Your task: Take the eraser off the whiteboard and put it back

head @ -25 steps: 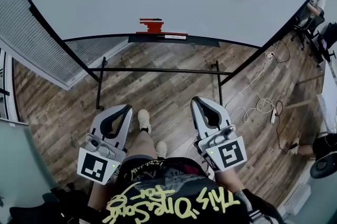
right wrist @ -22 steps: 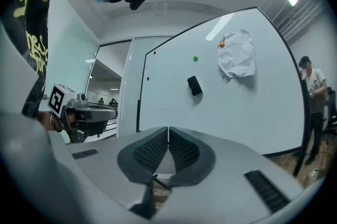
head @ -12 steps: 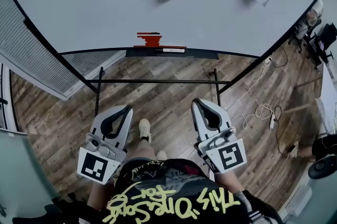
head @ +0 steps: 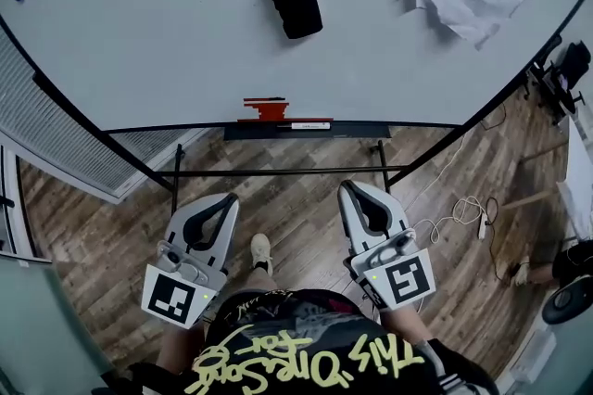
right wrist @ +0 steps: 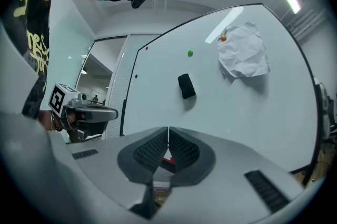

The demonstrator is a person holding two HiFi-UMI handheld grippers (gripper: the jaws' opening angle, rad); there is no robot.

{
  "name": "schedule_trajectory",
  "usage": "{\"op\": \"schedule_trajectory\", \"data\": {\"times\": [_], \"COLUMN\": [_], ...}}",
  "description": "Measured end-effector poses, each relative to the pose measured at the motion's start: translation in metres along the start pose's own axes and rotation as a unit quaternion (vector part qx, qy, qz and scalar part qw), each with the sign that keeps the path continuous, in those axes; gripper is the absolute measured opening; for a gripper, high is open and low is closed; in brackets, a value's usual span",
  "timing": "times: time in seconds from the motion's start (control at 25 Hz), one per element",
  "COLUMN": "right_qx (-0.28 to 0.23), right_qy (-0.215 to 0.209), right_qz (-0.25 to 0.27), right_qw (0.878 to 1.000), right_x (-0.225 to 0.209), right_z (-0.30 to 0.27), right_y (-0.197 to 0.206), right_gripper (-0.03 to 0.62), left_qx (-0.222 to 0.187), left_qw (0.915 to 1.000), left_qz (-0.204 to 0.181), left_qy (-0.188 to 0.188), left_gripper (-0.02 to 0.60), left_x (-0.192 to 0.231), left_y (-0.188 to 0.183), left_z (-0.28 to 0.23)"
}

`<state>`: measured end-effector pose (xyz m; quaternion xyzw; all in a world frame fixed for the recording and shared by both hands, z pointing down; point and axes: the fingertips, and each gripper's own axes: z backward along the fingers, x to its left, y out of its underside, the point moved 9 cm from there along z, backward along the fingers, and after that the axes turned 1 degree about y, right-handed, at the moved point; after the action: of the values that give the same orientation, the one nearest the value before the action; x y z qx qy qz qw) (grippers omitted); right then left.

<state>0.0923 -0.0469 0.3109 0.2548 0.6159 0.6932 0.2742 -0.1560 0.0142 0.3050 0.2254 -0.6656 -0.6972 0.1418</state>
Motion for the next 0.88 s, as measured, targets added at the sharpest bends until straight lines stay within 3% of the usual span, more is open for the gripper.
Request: {"op": "schedule_trajectory", "data": {"times": [0.88], "right_qx": [-0.003], "right_qy": [0.05], "right_qz": [0.011], "right_qw": [0.999], "right_x": [-0.024], "right_z": [-0.11], "right_y": [-0.001], "right_gripper": [0.011], "left_qx": [-0.01], "left_qw": [0.9988], "left_qz": [0.008], "left_qy": [0.047], "left_gripper": [0.008], "left_x": [0.112], "left_y": [0.002], "left_z": [-0.07]}}
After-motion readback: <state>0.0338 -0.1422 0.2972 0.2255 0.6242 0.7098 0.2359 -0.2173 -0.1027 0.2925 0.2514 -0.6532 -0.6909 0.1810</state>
